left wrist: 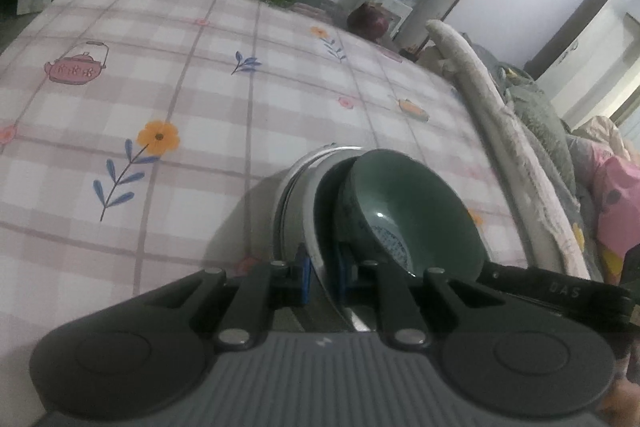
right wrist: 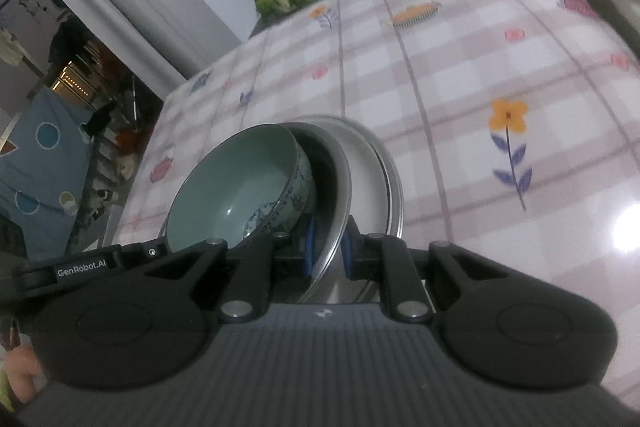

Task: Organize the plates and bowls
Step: 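Lift and carry the small basin with green bowl toward the large basin, then lower the small basin onto the white plate and open both tools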

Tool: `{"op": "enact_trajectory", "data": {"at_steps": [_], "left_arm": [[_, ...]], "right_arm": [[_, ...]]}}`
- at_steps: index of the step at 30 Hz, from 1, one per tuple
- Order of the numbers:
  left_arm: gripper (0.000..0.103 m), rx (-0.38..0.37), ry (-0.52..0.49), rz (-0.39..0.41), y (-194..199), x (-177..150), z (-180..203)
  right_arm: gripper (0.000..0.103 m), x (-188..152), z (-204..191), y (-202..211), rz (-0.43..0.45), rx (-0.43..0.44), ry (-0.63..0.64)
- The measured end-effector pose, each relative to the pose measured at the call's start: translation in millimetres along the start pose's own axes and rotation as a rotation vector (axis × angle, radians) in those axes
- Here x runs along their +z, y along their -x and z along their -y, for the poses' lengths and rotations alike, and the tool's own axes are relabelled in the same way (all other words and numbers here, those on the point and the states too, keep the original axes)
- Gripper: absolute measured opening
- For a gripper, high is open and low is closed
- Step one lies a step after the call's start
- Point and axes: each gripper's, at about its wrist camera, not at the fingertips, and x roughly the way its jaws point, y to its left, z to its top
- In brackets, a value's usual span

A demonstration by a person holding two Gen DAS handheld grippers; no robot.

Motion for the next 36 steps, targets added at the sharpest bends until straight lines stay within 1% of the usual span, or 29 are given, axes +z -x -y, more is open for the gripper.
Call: {"op": "enact_trajectory", "data": {"at_steps": [6, 11, 13, 16, 19, 20, 21, 22, 23, 24, 29, 31, 33, 34, 35, 36], "left_arm": [[0.014, 0.014, -0.016, -0.005, -3, -3, 2], [0.015, 0.038, -0.07, -0.004, -5, -5, 10], [0.017, 0.041, -0.087, -0.003, -4, -7, 13], [0.019, 0.055, -0.106, -0.004, -1, -7, 17], [0.023, 0.051, -0.107, -0.003, 4, -8, 17], [0.03, 0.062, -0.111, 0.002, 6, -8, 18], [0.042, 0.076, -0.121, 0.016, 10, -8, 20], [0.047, 0.099, -0.131, 0.033, 14, -8, 21], [0.052, 0.107, -0.143, 0.053, 18, -8, 22], [0.055, 0.104, -0.151, 0.066, 22, -8, 22], [0.064, 0.097, -0.171, 0.09, 35, -9, 25], [0.069, 0.097, -0.186, 0.099, 40, -12, 28], [0.079, 0.089, -0.205, 0.112, 47, -16, 30], [0.081, 0.086, -0.215, 0.118, 50, -19, 32], [0.084, 0.081, -0.225, 0.122, 53, -21, 33], [0.087, 0.076, -0.238, 0.125, 57, -24, 35]], "right_arm": [[0.014, -2, -6, 0, 0.02, -0.02, 0.043], [0.015, 0, -5, -6, 0.033, -0.052, 0.061], [0.016, 0, -5, -5, 0.048, -0.057, 0.067], [0.023, 1, -5, 0, 0.075, -0.074, 0.072], [0.026, 3, -3, 5, 0.099, -0.071, 0.063], [0.028, 3, -3, 7, 0.104, -0.067, 0.056], [0.029, 4, -1, 8, 0.109, -0.061, 0.049], [0.034, 4, -1, 10, 0.118, -0.062, 0.044], [0.044, 3, -1, 12, 0.128, -0.074, 0.046], [0.047, 3, -1, 14, 0.141, -0.089, 0.05], [0.053, -2, 1, 24, 0.171, -0.103, 0.039], [0.055, -4, 2, 31, 0.187, -0.112, 0.031], [0.059, -7, 1, 40, 0.201, -0.118, 0.024], [0.063, -10, 0, 46, 0.21, -0.121, 0.025], [0.069, -13, -2, 51, 0.219, -0.125, 0.028], [0.072, -16, -4, 57, 0.227, -0.13, 0.036]]}}
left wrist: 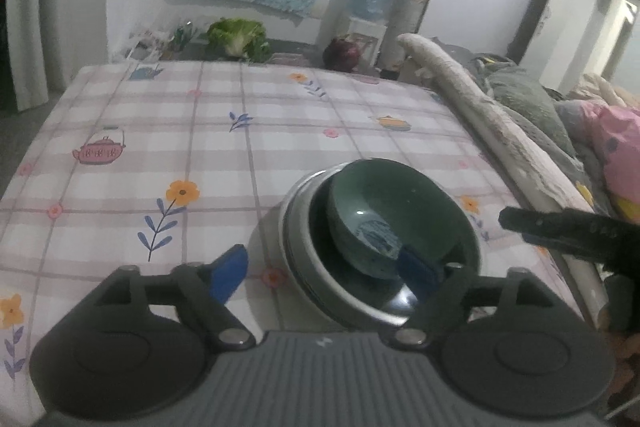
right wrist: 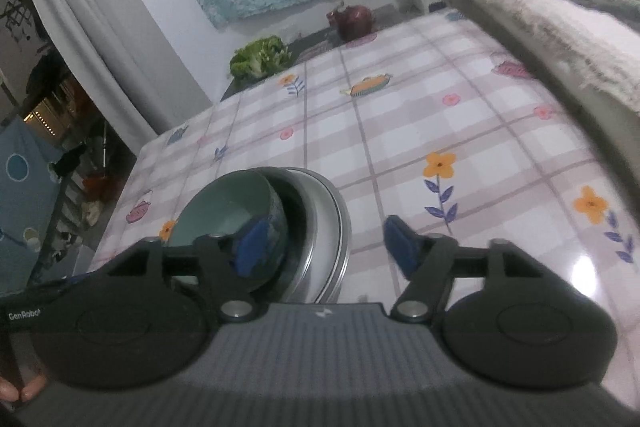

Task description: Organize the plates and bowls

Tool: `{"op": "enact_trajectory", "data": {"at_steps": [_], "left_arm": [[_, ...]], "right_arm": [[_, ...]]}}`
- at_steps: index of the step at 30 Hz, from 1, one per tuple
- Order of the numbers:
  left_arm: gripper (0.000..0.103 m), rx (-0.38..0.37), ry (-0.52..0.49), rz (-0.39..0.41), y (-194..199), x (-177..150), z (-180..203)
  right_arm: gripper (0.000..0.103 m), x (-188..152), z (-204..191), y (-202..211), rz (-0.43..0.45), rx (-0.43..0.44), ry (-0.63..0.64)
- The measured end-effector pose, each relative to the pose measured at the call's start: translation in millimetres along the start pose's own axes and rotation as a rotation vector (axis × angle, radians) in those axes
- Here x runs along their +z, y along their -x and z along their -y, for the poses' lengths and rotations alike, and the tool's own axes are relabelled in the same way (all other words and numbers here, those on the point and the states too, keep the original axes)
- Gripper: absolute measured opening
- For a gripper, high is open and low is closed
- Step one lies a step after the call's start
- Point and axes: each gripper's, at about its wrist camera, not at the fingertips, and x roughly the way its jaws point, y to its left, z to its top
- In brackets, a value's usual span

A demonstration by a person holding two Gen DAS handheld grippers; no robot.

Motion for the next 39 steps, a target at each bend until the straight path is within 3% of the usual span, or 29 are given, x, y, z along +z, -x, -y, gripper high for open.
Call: {"op": "enact_trajectory", "data": {"at_steps": [2, 6, 7, 12, 14, 20, 24, 31, 39], "left_arm": [[0.091, -0.008, -0.021, 0.001, 8, -5, 4], [0.101, -0.024, -0.061, -0.009, 19, -13, 16], [0.102, -0.016, -0.066, -0.011, 22, -15, 20], [0.103, 0.048, -0.063, -0.041, 28, -25, 32], [0.103, 0.068, -0.042, -0.074, 26, -29, 33], [0.103, 0.232, 0.037, -0.142, 21, -40, 26], [0.103, 0.253, 0.056, -0.208, 14, -39, 16], [0.103, 0.308, -0.002, -0.179, 20, -40, 22], [0.103, 0.312, -0.023, -0.195, 19, -43, 34]], "right_arm": [[0.08, -3, -4, 15, 0.016, -0.012, 0.025], [0.086, -13, -11, 39, 0.018, -0.042, 0.059], [0.091, -16, -12, 44, 0.013, -0.049, 0.061], [0.095, -38, -23, 61, -0.014, -0.086, 0.095], [0.102, -45, -27, 65, -0.024, -0.109, 0.093], [0.102, -61, -42, 65, -0.041, -0.205, 0.153], [0.102, -66, -46, 59, -0.07, -0.23, 0.174], [0.102, -70, -52, 52, -0.107, -0.257, 0.179], [0.102, -66, -60, 53, -0.11, -0.283, 0.184]]}}
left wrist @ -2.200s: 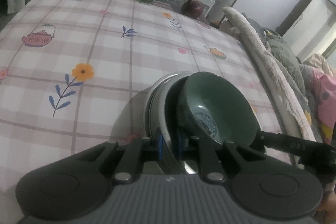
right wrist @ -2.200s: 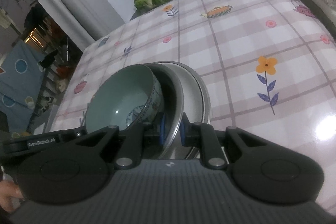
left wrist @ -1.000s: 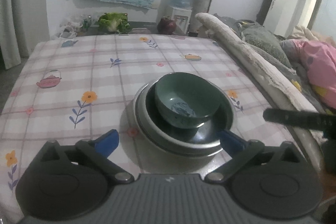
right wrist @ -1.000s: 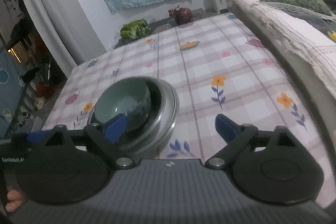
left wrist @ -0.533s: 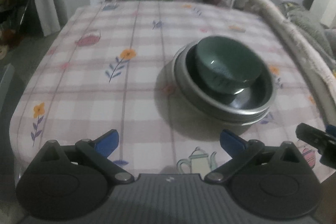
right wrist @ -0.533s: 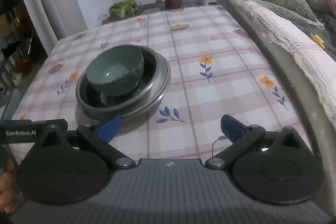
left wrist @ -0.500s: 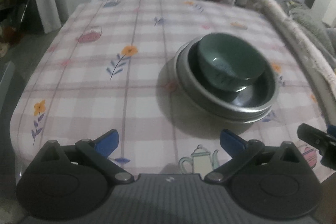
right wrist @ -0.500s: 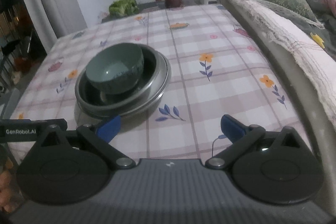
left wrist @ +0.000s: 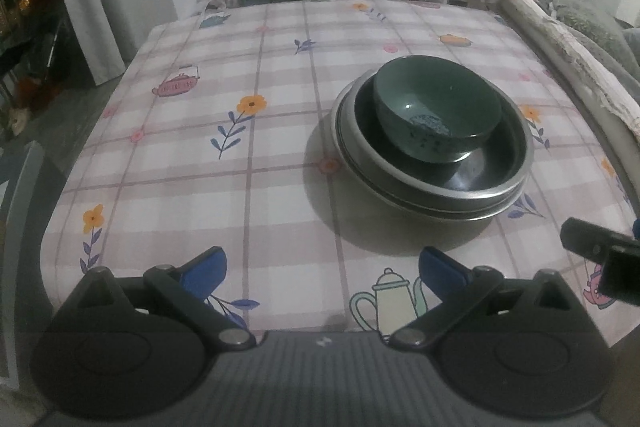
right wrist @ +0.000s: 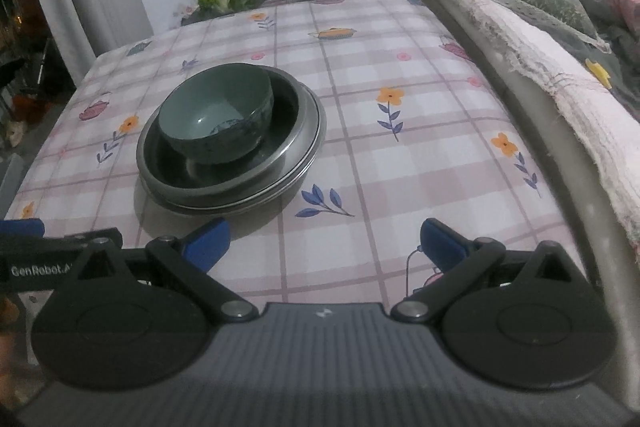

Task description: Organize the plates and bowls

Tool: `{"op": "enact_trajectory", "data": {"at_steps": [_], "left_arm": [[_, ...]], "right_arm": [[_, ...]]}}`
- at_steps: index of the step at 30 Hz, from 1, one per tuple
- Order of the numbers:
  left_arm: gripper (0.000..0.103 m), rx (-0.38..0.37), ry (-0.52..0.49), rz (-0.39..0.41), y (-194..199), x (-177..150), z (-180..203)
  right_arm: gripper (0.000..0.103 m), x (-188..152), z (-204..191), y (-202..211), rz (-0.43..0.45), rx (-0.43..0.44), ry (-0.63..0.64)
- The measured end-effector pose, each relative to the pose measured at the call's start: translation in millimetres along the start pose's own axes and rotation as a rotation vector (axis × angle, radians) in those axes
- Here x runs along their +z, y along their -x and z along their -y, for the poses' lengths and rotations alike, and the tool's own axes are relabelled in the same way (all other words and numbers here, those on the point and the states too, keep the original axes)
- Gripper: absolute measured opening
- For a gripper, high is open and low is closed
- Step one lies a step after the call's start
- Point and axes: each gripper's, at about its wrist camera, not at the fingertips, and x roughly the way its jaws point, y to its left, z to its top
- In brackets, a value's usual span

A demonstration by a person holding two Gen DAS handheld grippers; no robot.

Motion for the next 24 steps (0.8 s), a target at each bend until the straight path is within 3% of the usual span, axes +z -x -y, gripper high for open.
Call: {"op": "enact_trajectory", "data": {"at_steps": [24], "left_arm": [[0.102, 0.007, 0.029, -0.022, -5, 1, -5]], "right_arm": [[0.102, -3, -5, -9, -0.04, 0.043, -0.002]]}}
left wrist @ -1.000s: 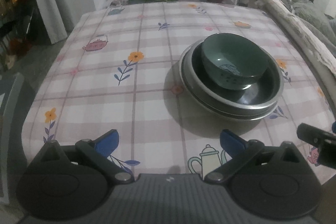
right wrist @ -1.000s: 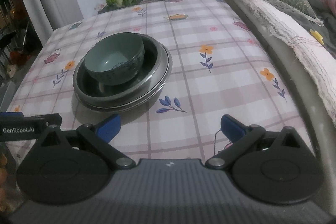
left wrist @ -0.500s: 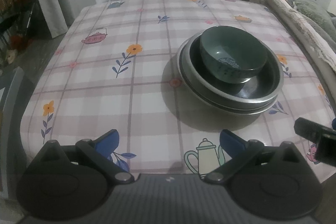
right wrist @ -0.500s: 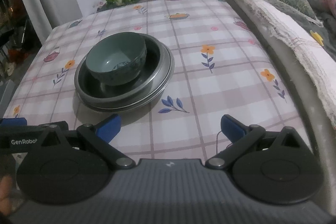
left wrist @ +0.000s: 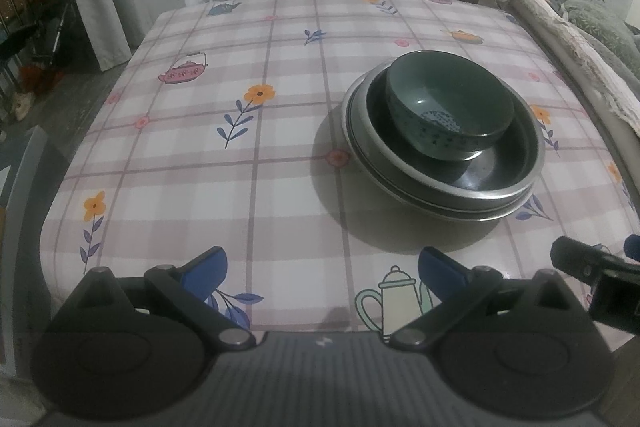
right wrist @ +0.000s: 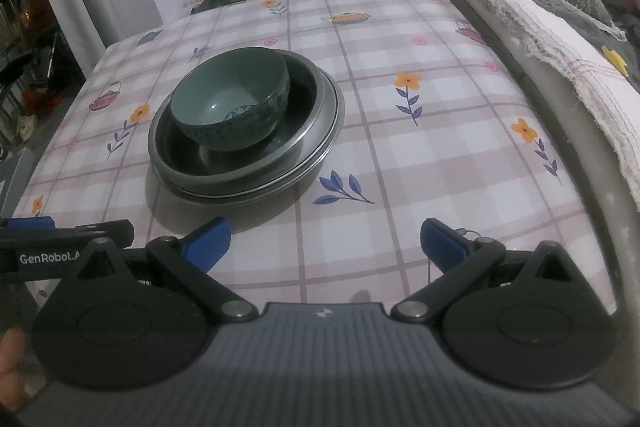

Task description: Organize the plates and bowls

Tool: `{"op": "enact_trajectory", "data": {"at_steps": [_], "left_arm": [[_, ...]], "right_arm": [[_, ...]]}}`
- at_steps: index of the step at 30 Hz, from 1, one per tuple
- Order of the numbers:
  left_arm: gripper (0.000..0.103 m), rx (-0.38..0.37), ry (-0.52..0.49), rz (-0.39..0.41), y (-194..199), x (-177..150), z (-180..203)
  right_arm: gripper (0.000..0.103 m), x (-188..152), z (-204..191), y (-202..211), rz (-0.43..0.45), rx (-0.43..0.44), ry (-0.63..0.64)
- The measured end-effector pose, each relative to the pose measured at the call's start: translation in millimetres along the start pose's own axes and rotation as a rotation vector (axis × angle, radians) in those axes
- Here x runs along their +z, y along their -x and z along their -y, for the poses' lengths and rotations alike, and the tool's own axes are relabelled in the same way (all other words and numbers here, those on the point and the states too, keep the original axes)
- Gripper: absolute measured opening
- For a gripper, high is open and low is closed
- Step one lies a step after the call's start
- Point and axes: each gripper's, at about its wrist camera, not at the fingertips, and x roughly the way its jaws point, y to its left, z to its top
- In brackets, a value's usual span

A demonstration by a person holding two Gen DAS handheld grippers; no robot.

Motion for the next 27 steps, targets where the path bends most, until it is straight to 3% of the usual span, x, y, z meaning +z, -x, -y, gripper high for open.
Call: {"op": "enact_trajectory", "data": {"at_steps": [27], "left_arm": [[0.102, 0.004, -0.003, 0.001, 0.8, 0.9, 0.1]], "right_arm": [[0.102, 1.0, 3.7, 1.3, 0.006, 0.007, -0.014]]}}
